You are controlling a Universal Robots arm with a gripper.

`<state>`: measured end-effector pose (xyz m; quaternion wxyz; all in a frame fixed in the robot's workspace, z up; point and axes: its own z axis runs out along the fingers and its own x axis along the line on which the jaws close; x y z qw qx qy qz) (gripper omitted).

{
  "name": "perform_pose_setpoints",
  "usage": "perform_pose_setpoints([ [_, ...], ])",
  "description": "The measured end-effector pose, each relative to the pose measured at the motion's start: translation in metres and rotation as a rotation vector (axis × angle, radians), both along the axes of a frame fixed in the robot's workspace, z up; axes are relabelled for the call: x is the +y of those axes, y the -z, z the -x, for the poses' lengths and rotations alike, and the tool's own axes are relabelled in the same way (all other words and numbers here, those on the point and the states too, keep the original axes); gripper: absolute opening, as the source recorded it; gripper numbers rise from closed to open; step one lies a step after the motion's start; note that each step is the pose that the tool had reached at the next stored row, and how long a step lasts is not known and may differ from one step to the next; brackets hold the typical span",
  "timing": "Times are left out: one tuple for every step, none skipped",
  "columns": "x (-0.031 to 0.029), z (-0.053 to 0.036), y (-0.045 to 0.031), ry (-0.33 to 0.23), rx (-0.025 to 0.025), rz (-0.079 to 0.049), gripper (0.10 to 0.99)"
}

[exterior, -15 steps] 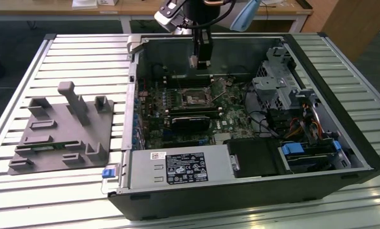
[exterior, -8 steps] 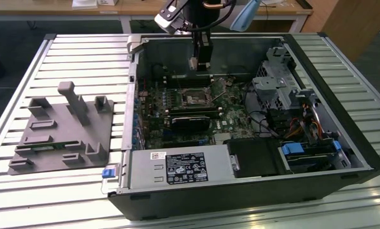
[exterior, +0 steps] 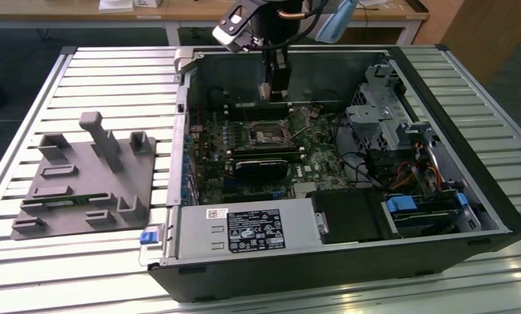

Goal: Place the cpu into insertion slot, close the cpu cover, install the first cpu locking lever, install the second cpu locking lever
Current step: 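Place the cpu into insertion slot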

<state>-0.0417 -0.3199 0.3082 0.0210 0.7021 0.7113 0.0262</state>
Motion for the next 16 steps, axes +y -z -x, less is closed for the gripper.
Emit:
perform_pose_setpoints([
  [0.0,0.0,0.0008,0.0,-0.0001,0.0,0.537],
  [0.0,0.0,0.0007,0.0,0.0,0.0,0.537],
  [0.0,0.0,0.0007,0.0,0.0001,0.0,0.537],
  [0.0,0.0,0.0008,0.0,0.0001,0.0,0.537],
  [0.0,0.0,0.0008,0.0,0.0001,0.0,0.537],
  [0.0,0.0,0.0012,0.0,0.0,0.0,0.537],
  [0.0,0.0,0.0021,-0.002,-0.0002,0.0,0.537],
  [0.0,0.0,0.0032,-0.008,-0.0001,0.0,0.537],
  [0.0,0.0,0.0046,-0.015,0.0,0.0,0.537],
  [0.0,0.0,0.0063,-0.017,0.0,0.0,0.537],
  [0.0,0.0,0.0082,-0.017,0.0,0.0,0.537],
  [0.0,0.0,0.0099,-0.017,0.0001,0.0,0.537],
  [0.0,0.0,0.0118,-0.015,0.0001,0.0,0.537],
  [0.0,0.0,0.0136,-0.013,0.0001,0.0,0.537],
  [0.0,0.0,0.0154,-0.011,0.0,0.0,0.537],
  [0.0,0.0,0.0173,-0.01,0.0,0.0,0.537],
])
